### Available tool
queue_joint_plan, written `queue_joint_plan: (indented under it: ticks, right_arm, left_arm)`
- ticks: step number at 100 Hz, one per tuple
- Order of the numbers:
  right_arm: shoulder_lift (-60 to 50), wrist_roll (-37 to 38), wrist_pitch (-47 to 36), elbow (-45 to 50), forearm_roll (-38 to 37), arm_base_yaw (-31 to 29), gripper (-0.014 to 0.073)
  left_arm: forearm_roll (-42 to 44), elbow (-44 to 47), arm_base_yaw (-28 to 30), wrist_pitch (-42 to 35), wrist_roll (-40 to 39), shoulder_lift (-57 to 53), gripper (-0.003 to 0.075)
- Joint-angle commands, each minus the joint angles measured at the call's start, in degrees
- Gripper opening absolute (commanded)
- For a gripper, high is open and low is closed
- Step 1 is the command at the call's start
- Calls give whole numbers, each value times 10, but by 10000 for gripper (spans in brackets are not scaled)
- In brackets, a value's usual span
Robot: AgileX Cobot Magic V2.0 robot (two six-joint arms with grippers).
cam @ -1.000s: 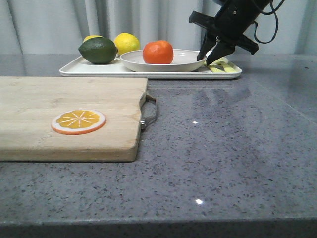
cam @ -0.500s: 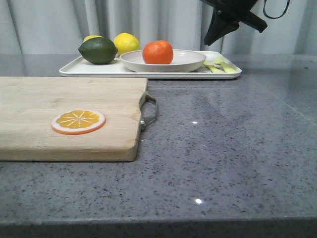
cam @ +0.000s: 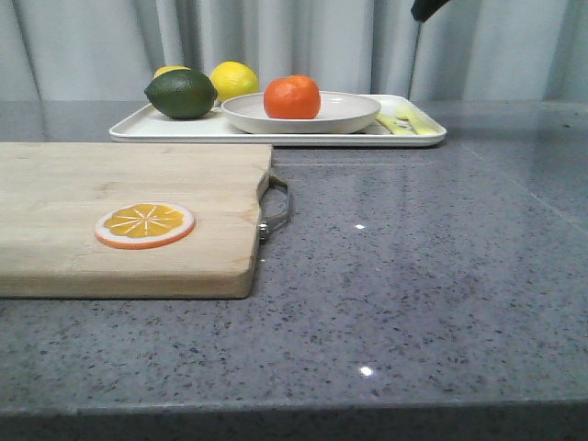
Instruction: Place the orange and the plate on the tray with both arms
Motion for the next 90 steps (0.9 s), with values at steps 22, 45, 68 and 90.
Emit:
queue_joint_plan:
  ticks: [22,45,68,90]
  right_arm:
    - [-143,-11,-23,100,-16,-2,-69]
    - [-260,-11,-84,256,-21,-2,-69]
    - [-393,-31,-185,422,-21,-2,-69]
    - [-510,-41,-270,572,-21,-2,-69]
  left_arm:
    - [-7,-15,3,-40,0,-2,-19]
    - [-7,-15,3,-40,0,-2,-19]
    - [-7,-15,3,-40,0,-2,-19]
    - [-7,-15,3,-40,0,-2,-19]
